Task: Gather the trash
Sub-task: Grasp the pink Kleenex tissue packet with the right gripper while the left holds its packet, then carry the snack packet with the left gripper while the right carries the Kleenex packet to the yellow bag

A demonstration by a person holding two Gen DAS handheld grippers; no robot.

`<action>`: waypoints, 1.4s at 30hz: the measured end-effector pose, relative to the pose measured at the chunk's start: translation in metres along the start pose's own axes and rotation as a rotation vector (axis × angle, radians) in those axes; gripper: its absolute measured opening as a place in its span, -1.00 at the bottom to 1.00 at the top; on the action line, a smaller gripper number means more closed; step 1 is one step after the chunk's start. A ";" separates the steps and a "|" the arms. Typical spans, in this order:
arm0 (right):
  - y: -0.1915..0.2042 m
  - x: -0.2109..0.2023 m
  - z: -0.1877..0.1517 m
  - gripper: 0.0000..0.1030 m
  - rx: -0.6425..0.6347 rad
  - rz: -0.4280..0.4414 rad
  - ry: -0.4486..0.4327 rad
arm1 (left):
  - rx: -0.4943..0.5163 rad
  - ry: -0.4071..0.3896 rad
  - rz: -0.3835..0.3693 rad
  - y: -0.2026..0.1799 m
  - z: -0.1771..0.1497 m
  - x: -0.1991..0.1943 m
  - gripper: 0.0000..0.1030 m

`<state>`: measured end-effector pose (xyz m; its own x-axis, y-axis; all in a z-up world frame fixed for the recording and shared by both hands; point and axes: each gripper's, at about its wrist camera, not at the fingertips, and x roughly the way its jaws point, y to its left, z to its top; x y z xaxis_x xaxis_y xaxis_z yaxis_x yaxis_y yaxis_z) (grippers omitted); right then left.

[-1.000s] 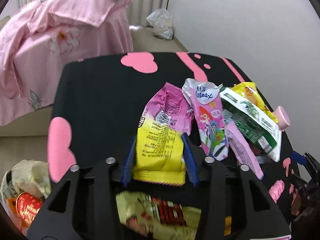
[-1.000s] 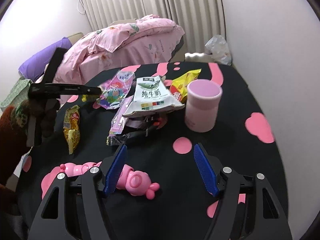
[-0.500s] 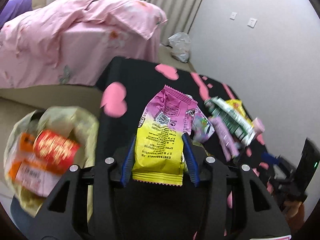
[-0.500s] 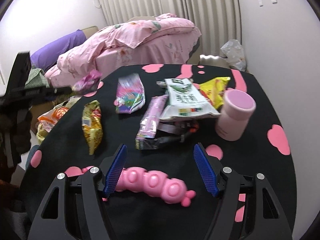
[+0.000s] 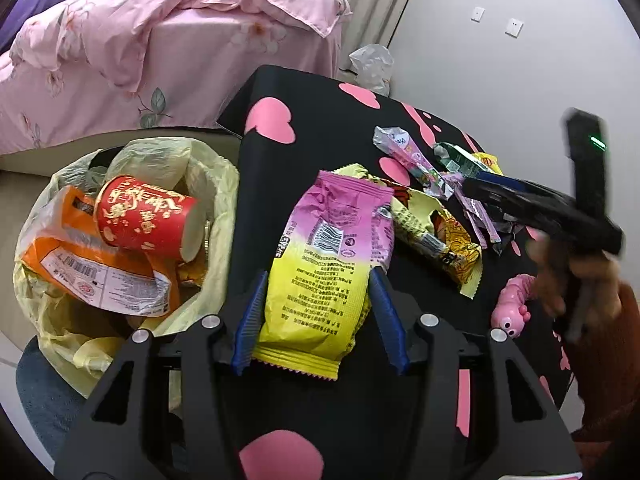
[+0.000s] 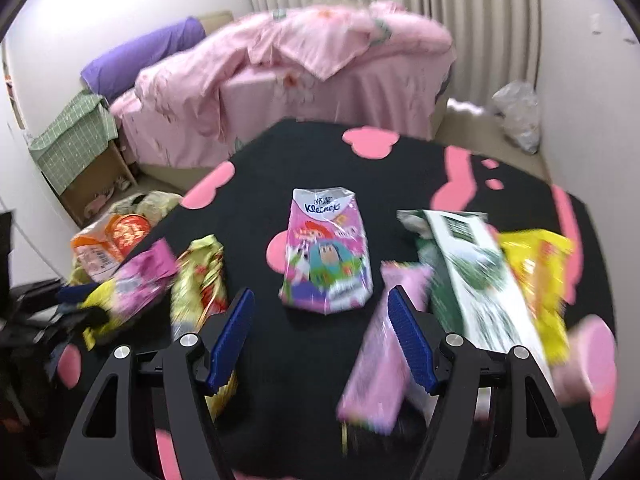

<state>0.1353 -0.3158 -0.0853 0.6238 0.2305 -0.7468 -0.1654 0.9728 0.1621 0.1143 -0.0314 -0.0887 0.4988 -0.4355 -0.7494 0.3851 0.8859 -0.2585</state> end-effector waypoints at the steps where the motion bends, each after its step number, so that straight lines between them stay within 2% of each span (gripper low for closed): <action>1: 0.000 0.010 0.006 0.28 0.003 -0.014 0.028 | -0.002 -0.005 -0.004 0.001 0.000 -0.002 -0.03; 3: 0.002 0.026 0.016 0.28 -0.007 -0.046 0.076 | -0.010 -0.019 -0.034 0.006 -0.003 -0.007 0.08; 7: 0.004 0.041 0.031 0.28 -0.031 -0.055 0.057 | -0.021 -0.019 -0.064 0.011 -0.009 -0.006 0.17; 10: -0.002 0.059 0.039 0.28 -0.010 -0.046 0.094 | -0.024 -0.014 -0.054 0.010 -0.010 -0.003 0.19; 14: 0.000 0.067 0.041 0.26 -0.020 -0.050 0.121 | 0.018 -0.008 -0.036 0.003 -0.012 0.000 0.21; 17: 0.004 0.062 0.035 -0.09 -0.016 -0.007 0.127 | 0.019 -0.002 -0.043 0.004 -0.012 0.003 0.22; 19: 0.006 0.057 0.031 -0.46 -0.023 0.009 0.124 | 0.010 -0.003 -0.065 0.006 -0.012 0.003 0.30; 22: 0.010 0.042 0.021 -0.58 -0.036 0.019 0.104 | 0.001 -0.002 -0.083 0.007 -0.011 0.004 0.37; 25: 0.010 0.022 0.006 -0.58 -0.024 0.047 0.076 | 0.003 0.013 -0.116 0.006 -0.010 0.005 0.57; 28: 0.011 0.002 -0.007 -0.59 -0.031 0.035 0.038 | 0.011 0.040 -0.127 0.003 -0.006 0.008 0.63; 30: 0.011 -0.013 -0.016 -0.59 -0.019 0.032 0.007 | 0.027 0.048 -0.118 0.000 -0.005 0.008 0.63; 34: 0.010 -0.040 -0.033 -0.59 0.002 -0.005 -0.056 | 0.063 -0.016 -0.098 -0.004 0.002 -0.003 0.58; 37: 0.007 -0.052 -0.042 -0.59 0.026 -0.006 -0.079 | 0.097 -0.023 -0.102 -0.006 0.016 -0.004 0.57; 39: 0.004 -0.056 -0.048 -0.59 0.051 0.008 -0.085 | 0.140 0.018 -0.090 -0.009 0.030 0.005 0.55; 42: 0.000 -0.058 -0.053 -0.59 0.071 0.009 -0.096 | 0.148 0.091 -0.089 -0.009 0.044 0.025 0.37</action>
<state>0.0582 -0.3303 -0.0758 0.6931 0.2372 -0.6807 -0.1193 0.9690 0.2162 0.1580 -0.0571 -0.0785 0.3883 -0.4887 -0.7813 0.5379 0.8086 -0.2384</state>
